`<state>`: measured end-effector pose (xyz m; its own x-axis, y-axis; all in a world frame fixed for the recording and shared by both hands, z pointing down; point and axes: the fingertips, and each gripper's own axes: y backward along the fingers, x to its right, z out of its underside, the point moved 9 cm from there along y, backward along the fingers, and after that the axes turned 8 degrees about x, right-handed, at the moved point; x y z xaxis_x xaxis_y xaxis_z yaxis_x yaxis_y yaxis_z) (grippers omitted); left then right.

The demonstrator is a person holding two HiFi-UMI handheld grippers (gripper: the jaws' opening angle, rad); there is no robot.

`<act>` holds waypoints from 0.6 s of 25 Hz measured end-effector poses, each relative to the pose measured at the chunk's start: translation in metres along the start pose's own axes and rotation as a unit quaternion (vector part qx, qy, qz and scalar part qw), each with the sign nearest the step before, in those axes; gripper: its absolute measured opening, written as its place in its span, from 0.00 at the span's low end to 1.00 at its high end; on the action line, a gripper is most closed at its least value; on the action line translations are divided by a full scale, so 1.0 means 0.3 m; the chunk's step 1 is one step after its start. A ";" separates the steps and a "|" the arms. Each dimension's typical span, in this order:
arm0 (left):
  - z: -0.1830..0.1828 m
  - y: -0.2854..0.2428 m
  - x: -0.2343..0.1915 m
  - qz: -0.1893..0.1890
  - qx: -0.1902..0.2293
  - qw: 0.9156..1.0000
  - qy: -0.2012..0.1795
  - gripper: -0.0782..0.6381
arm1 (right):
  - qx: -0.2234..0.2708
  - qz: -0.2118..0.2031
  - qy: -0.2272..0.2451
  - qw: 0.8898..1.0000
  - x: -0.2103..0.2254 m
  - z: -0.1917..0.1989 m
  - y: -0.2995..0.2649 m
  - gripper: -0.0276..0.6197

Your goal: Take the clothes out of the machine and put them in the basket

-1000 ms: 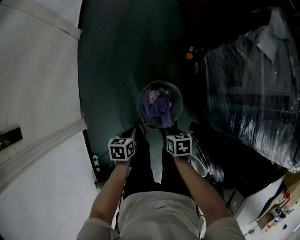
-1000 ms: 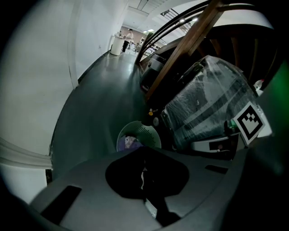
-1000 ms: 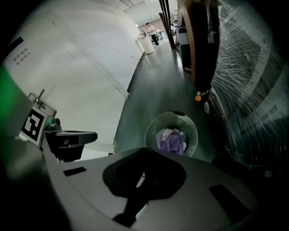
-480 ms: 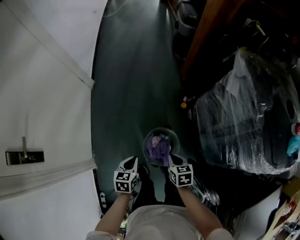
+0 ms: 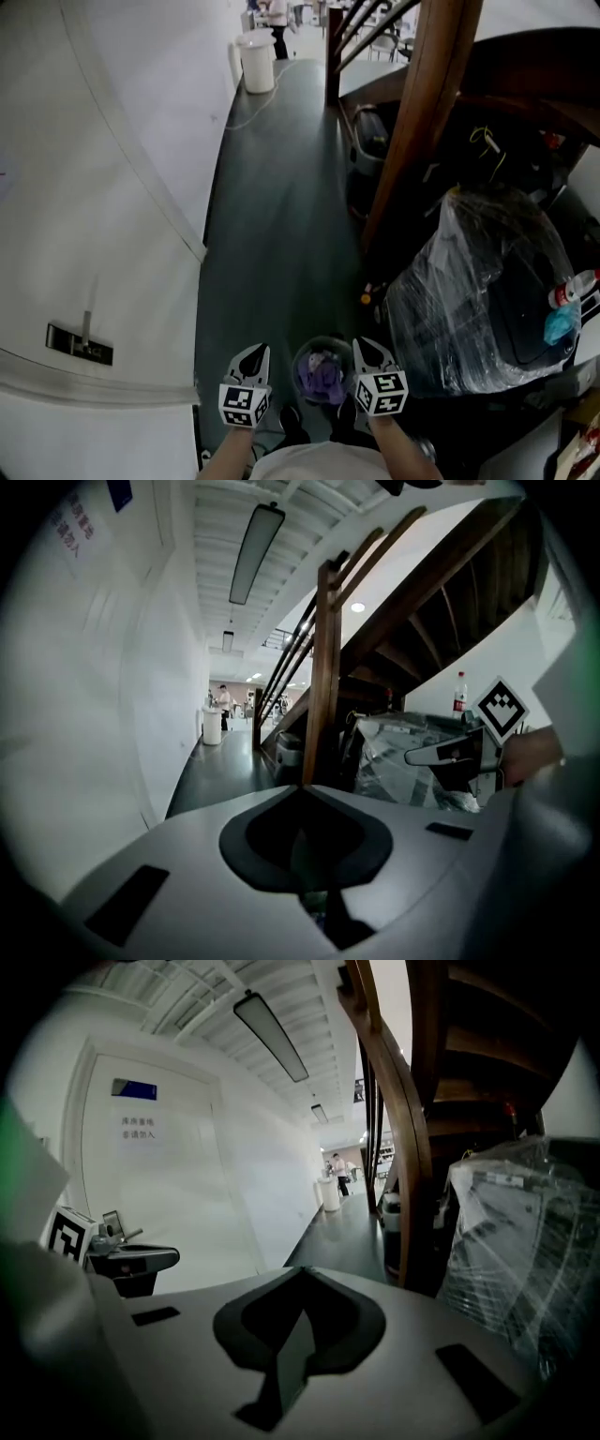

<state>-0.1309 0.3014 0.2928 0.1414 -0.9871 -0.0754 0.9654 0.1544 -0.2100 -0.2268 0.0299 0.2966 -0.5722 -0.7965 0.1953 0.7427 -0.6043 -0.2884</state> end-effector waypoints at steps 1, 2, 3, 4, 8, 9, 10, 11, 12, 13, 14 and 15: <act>-0.040 0.012 -0.007 -0.004 0.017 1.000 0.002 0.14 | 0.017 -0.001 0.005 1.000 -0.004 -0.043 0.014 0.05; -0.081 0.022 -0.013 -0.009 0.033 0.999 0.005 0.14 | 0.034 -0.002 0.009 0.999 -0.007 -0.086 0.026 0.05; -0.121 0.029 -0.019 -0.013 0.049 0.999 0.008 0.14 | 0.049 -0.003 0.012 0.999 -0.012 -0.126 0.037 0.05; -0.160 0.037 -0.023 -0.017 0.063 0.998 0.008 0.14 | 0.063 -0.005 0.015 0.998 -0.018 -0.164 0.048 0.05; -0.298 0.052 -0.025 -0.026 0.105 0.994 -0.017 0.14 | 0.114 -0.017 0.025 0.993 -0.045 -0.303 0.083 0.05; -0.328 0.049 -0.025 -0.026 0.115 0.993 -0.024 0.14 | 0.127 -0.020 0.029 0.991 -0.050 -0.336 0.087 0.05; -0.356 0.046 -0.025 -0.026 0.124 0.991 -0.030 0.14 | 0.139 -0.023 0.032 0.989 -0.055 -0.368 0.092 0.05; -0.381 0.046 -0.024 -0.025 0.132 0.990 -0.036 0.14 | 0.150 -0.026 0.034 0.988 -0.060 -0.396 0.098 0.05; -0.402 0.048 -0.022 -0.025 0.139 0.989 -0.041 0.14 | 0.159 -0.028 0.036 0.986 -0.066 -0.419 0.106 0.05; -0.418 0.051 -0.020 -0.025 0.145 0.988 -0.043 0.14 | 0.167 -0.030 0.037 0.985 -0.071 -0.437 0.114 0.05; -0.431 0.054 -0.018 -0.024 0.151 0.987 -0.043 0.14 | 0.174 -0.032 0.039 0.984 -0.075 -0.451 0.121 0.05; -0.443 0.056 -0.019 -0.023 0.156 0.987 -0.041 0.14 | 0.180 -0.033 0.040 0.982 -0.079 -0.464 0.126 0.05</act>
<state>-0.1445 0.3152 0.1601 0.1001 -0.9949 0.0094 0.9900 0.1005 0.0989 -0.2337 0.0286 0.1506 -0.6378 -0.7602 0.1239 0.7699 -0.6336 0.0755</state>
